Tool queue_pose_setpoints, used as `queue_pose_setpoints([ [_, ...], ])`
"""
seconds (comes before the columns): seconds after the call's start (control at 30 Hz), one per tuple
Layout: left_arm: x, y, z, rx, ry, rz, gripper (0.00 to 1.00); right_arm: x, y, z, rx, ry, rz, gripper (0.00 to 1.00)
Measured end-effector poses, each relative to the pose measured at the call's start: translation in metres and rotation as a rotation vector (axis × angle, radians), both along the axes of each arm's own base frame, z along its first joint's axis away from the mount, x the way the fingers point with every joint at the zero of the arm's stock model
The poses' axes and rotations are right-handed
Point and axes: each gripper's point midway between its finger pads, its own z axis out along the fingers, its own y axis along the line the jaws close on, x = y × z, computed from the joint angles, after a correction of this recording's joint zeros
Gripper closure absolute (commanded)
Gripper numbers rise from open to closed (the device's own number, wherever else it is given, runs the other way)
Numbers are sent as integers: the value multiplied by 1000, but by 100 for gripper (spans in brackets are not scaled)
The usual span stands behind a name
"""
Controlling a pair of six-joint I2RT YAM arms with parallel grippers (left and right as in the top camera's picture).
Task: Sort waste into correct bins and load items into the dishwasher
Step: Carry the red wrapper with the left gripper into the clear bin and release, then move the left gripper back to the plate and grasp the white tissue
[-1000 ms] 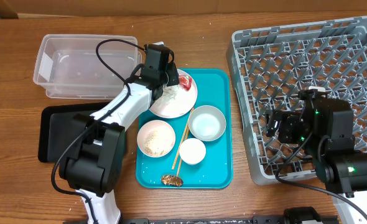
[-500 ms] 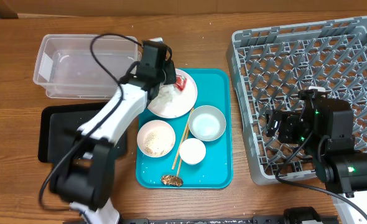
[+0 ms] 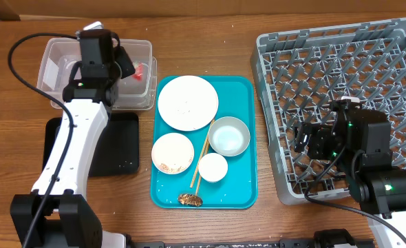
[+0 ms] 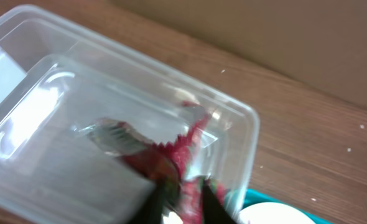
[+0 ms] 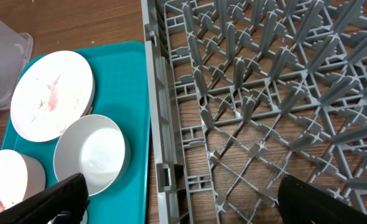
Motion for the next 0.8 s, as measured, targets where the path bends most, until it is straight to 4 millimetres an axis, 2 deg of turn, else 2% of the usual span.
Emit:
queue_pose_setpoints([
  [0.1,-6,0,-6,5,36,-8,47,0,0,0,0,0,0,0],
  [0.27,-13,-19,-16,-42,87,-77,43,0,0,0,0,2,0,0],
  [0.4,-24,-56,-26,-58,144,-188,41,0,0,0,0,2,-1,0],
  [0.47,-32,-81,-30,-47,173,-267,34,0,0,0,0,2,0,0],
  [0.53,-44,-115,-36,-15,206,-381,34,0,0,0,0,3,0,0],
  [0.63,-56,-144,-56,13,272,-476,34,0,0,0,0,3,-1,0],
  [0.8,-63,-160,-106,40,405,-527,32,-1,0,-1,0,4,-1,0],
])
